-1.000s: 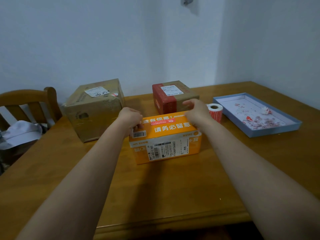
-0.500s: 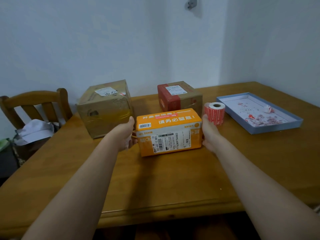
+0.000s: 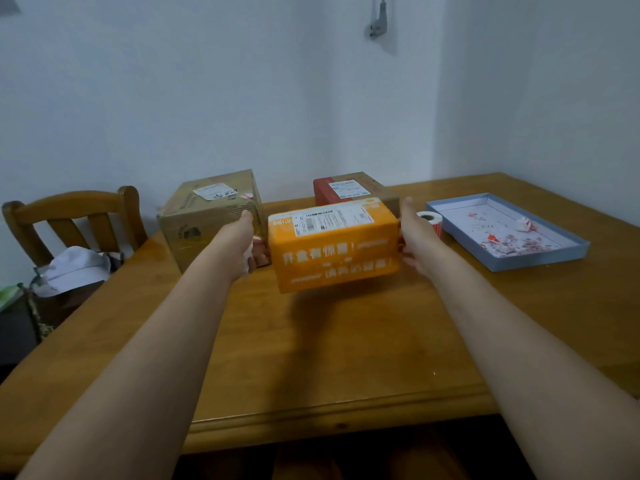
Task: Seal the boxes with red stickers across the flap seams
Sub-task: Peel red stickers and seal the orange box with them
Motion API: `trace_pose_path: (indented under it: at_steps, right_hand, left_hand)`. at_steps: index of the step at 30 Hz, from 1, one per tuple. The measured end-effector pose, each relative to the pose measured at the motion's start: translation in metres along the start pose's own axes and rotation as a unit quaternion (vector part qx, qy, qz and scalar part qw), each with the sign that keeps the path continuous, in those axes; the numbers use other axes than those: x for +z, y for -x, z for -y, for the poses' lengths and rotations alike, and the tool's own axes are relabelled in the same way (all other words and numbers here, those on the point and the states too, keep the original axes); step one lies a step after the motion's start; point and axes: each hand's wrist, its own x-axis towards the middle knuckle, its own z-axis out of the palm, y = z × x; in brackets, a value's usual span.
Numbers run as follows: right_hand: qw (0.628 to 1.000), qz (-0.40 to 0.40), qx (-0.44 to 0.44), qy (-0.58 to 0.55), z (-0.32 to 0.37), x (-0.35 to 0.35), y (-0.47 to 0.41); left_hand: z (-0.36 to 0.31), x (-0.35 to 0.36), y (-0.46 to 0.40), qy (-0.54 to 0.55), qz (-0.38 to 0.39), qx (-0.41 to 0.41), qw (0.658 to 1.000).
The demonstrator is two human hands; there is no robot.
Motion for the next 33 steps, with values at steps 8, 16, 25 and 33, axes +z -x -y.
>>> trace_pose_path:
  at_steps: [8, 16, 25, 33]
  right_hand:
    - [0.996, 0.021, -0.052, 0.072, -0.003, 0.01, 0.001]
    - [0.981, -0.065, -0.134, 0.126, 0.001, 0.012, -0.003]
    - [0.963, 0.123, -0.238, 0.033, 0.035, 0.011, 0.019]
    - [0.973, 0.081, -0.213, -0.034, 0.026, -0.016, -0.005]
  left_hand:
    - [0.008, 0.005, 0.001, -0.053, 0.007, -0.032, 0.998]
    - [-0.007, 0.021, -0.012, -0.006, -0.138, 0.123, 0.983]
    - [-0.036, 0.097, 0.02, 0.212, 0.087, 0.122, 0.966]
    - [-0.032, 0.162, 0.023, 0.249, 0.194, 0.062, 0.947]
